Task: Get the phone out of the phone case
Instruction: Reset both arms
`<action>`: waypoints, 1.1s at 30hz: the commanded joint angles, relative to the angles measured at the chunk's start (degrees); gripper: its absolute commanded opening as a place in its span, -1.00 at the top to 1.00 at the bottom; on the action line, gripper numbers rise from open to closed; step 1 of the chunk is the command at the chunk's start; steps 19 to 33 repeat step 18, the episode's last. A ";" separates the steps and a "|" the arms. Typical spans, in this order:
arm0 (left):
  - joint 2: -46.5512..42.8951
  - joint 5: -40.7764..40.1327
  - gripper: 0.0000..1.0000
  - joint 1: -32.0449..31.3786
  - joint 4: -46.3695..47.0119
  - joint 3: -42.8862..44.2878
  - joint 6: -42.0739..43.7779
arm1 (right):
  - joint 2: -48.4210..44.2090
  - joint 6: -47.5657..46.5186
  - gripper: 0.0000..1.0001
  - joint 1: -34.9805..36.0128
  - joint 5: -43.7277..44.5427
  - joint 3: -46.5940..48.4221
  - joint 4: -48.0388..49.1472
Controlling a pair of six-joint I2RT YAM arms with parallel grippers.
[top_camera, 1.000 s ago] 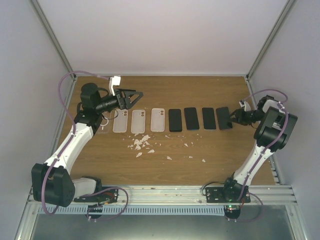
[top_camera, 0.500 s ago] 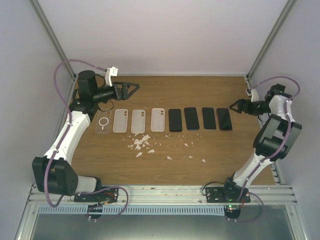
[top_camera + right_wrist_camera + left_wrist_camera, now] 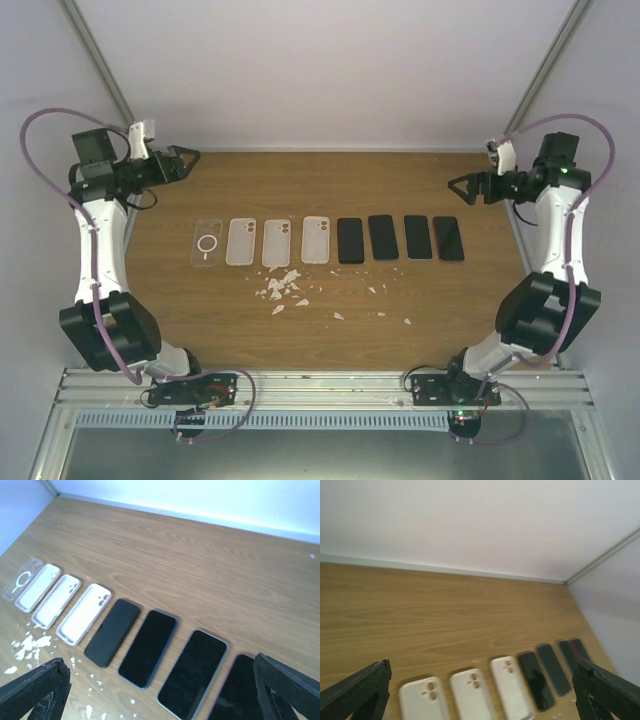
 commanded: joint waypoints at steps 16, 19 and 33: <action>-17.76 -14.30 -0.98 2.12 -6.27 -20.04 16.16 | -23.94 7.05 -0.99 12.01 6.56 -28.23 18.56; -18.15 -14.83 -0.98 2.04 -6.51 -20.14 15.84 | -24.78 7.27 -0.99 12.02 7.23 -29.50 19.26; -18.15 -14.83 -0.98 2.04 -6.51 -20.14 15.84 | -24.78 7.27 -0.99 12.02 7.23 -29.50 19.26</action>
